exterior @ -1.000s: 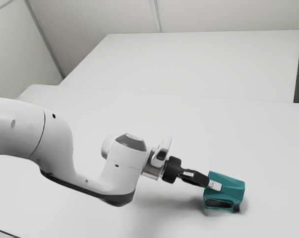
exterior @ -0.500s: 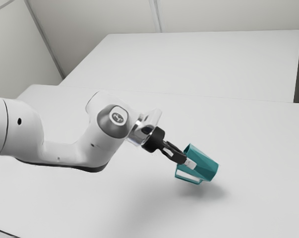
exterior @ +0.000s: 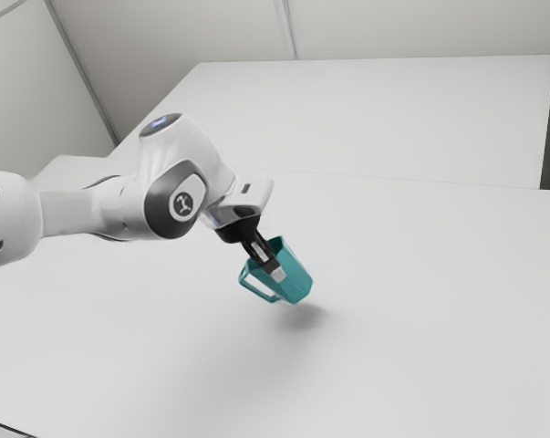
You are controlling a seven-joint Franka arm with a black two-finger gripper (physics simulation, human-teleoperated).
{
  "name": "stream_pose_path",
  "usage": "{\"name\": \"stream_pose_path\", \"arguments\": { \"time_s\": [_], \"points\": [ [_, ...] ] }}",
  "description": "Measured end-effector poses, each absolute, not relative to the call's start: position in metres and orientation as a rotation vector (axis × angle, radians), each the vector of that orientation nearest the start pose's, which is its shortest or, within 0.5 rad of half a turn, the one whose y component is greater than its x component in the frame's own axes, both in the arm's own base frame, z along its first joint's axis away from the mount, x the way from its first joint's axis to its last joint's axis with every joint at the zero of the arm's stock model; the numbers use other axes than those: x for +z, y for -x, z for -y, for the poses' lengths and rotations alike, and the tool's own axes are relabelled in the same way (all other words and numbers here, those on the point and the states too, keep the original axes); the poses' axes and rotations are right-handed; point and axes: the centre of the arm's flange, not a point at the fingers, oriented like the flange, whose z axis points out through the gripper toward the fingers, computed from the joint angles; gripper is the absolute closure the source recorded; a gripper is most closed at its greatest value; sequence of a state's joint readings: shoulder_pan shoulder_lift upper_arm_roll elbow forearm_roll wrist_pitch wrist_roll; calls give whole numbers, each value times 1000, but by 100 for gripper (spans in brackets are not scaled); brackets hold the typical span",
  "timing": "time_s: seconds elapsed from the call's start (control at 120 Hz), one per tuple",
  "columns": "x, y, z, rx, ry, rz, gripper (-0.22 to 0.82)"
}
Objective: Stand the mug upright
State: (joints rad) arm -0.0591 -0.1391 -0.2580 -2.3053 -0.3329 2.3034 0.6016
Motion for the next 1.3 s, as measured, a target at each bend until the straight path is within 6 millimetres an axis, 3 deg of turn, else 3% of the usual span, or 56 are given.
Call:
{"name": "stream_pose_path", "arguments": {
  "time_s": [0.233, 0.533, 0.892, 1.3],
  "points": [
    [416, -472, 143, -115, 3029, -1007, 79],
    [412, -475, 101, -33, 3016, -723, 79],
    [395, -462, 83, 20, 3017, -455, 79],
    [373, -464, 70, -17, 2990, -258, 79]
  ]
}}
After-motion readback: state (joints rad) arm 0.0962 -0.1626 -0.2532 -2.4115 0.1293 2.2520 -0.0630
